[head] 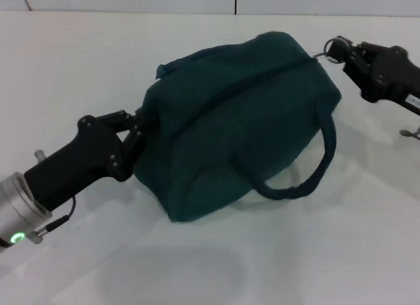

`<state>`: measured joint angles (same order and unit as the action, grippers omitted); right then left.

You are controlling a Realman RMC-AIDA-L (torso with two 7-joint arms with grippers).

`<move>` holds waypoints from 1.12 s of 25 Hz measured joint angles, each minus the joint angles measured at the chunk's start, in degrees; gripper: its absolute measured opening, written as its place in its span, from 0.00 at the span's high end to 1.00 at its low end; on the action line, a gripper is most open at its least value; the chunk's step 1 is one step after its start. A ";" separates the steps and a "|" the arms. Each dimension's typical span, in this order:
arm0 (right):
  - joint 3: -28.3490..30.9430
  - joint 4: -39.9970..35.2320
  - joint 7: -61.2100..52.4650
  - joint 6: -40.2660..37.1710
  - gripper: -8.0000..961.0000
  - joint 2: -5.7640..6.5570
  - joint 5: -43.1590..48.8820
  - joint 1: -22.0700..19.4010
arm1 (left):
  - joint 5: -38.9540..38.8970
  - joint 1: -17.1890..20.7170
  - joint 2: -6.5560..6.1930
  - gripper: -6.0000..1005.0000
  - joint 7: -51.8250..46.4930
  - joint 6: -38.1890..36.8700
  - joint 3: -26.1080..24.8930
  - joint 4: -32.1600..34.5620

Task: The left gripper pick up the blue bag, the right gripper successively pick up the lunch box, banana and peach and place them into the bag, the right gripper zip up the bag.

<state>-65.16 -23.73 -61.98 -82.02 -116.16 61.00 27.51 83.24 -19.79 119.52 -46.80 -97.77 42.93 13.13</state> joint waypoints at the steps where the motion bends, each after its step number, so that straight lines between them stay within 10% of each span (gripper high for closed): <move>1: 0.08 0.00 0.01 -0.72 0.97 0.03 -0.56 -0.45 | -0.24 0.01 0.01 0.92 -0.17 0.32 -0.01 -0.01; 17: -5.06 4.60 1.52 15.37 0.98 0.03 -1.39 3.34 | -0.36 -0.75 0.00 0.90 -0.69 1.52 -0.04 -0.04; 28: -5.14 5.05 2.32 11.90 0.98 -0.04 -1.87 2.90 | -2.28 -1.09 0.02 0.89 -5.06 1.54 -0.06 0.03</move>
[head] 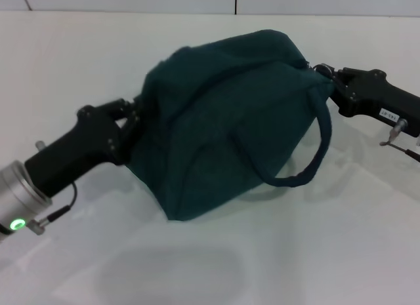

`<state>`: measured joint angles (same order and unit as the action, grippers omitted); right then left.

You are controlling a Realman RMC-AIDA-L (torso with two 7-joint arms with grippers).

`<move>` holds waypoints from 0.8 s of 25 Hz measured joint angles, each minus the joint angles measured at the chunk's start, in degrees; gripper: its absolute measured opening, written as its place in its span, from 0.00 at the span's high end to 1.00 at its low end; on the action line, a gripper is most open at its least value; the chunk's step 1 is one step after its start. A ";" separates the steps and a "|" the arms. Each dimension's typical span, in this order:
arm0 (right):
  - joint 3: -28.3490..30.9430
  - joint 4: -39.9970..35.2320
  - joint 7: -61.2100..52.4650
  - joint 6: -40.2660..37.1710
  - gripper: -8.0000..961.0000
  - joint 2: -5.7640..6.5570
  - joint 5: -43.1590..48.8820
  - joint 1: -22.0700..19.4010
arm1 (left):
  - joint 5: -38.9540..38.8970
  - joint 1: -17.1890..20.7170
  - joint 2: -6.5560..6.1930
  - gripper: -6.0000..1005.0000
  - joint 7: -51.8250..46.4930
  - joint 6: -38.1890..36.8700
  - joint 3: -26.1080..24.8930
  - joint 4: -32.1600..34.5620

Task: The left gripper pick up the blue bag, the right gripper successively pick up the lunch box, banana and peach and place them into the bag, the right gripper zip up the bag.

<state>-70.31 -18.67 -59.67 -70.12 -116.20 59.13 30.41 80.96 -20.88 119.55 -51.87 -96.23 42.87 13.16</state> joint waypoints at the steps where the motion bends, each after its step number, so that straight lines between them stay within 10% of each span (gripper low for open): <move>1: 0.07 0.03 0.19 -0.22 0.98 0.00 0.00 -0.13 | -0.81 0.10 -0.05 0.89 -0.72 -0.01 -0.01 0.17; 10: 0.08 0.05 0.79 -0.58 0.98 0.09 -0.08 -1.16 | -4.92 1.63 -1.13 0.78 -6.47 -1.09 0.01 8.10; 20: 0.06 0.25 0.80 -1.79 0.98 0.01 -0.08 -1.93 | 11.40 -4.56 -0.22 0.56 -34.01 3.55 2.13 37.15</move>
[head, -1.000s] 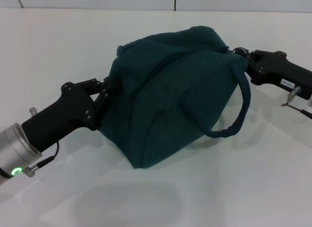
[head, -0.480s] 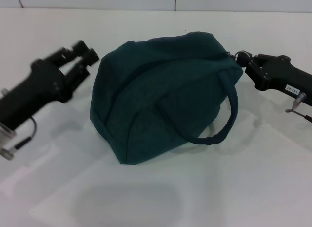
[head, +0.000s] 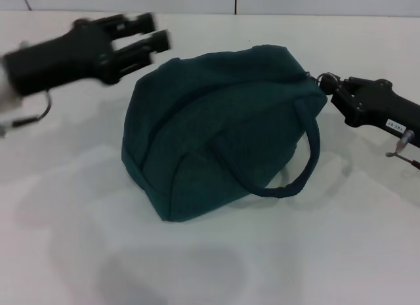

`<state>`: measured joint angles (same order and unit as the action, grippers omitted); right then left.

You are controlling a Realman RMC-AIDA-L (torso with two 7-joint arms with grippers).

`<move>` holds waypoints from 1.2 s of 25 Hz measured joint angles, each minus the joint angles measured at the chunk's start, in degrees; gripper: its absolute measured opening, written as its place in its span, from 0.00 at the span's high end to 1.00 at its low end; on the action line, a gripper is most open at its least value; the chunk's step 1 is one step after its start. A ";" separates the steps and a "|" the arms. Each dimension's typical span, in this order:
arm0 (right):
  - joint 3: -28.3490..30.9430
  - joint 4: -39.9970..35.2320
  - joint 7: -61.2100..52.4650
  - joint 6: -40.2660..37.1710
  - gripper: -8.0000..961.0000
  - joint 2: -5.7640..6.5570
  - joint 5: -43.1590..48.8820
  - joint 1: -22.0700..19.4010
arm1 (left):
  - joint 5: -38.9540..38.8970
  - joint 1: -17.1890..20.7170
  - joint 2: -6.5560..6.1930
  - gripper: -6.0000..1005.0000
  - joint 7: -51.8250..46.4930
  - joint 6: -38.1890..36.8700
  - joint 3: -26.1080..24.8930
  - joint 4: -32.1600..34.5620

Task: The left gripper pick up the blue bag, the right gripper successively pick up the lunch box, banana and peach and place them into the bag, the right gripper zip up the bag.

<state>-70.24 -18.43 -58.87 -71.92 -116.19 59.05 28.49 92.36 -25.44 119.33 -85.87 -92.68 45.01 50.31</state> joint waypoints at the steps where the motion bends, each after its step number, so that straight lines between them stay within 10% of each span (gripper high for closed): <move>1: 0.00 0.01 0.00 -0.34 0.98 0.00 0.00 -0.20 | 2.58 -1.11 0.03 0.56 -3.20 0.52 0.63 2.11; 13: -0.17 0.02 -0.01 -2.22 0.97 0.00 -0.78 -1.26 | 29.73 -15.80 0.16 0.56 -32.79 5.00 13.44 10.95; 30: 0.20 0.50 -0.02 -2.97 0.97 0.00 -0.79 -1.88 | 25.18 -11.73 0.35 0.55 -34.40 15.46 24.13 22.30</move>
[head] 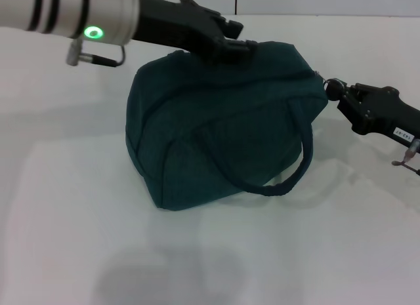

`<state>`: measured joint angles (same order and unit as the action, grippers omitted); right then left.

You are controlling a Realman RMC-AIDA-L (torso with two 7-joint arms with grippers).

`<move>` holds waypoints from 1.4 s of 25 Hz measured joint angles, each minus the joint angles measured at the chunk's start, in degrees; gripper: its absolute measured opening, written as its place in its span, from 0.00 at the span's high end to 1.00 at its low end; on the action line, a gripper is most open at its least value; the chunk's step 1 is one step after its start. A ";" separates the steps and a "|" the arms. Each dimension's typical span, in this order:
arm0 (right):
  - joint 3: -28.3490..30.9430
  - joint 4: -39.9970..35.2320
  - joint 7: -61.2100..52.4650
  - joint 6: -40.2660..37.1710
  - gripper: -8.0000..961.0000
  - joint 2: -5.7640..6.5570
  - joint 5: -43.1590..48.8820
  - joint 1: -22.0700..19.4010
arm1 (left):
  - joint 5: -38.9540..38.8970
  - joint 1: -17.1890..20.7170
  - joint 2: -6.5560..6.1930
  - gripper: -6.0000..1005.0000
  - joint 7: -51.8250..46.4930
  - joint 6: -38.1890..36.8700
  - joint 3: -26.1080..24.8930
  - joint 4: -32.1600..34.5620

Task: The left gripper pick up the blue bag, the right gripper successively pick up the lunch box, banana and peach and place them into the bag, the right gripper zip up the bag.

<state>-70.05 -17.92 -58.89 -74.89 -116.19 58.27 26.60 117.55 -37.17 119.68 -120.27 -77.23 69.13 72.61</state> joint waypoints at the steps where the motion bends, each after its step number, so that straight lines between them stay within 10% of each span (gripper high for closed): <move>1: 0.00 0.00 0.00 0.00 0.97 0.00 0.00 0.00 | 0.22 -0.12 -0.01 0.55 -0.01 1.16 1.47 -0.14; 20: 0.05 -0.01 0.00 -0.49 0.97 0.16 -1.67 -0.17 | 4.79 -1.93 -0.21 0.58 -1.94 6.90 7.66 -1.53; 28: 0.27 0.00 1.14 -0.17 0.97 0.38 -4.14 -1.20 | 4.51 -1.29 -0.17 0.93 -1.63 6.07 7.76 -1.32; 35: 0.62 0.06 1.56 3.28 0.97 0.41 -4.25 -1.06 | 3.95 -1.45 -0.30 0.94 -1.55 3.20 7.37 -0.52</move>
<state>-69.43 -17.87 -57.33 -71.61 -115.78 54.02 25.54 121.49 -38.62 119.38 -121.82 -74.03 76.50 72.09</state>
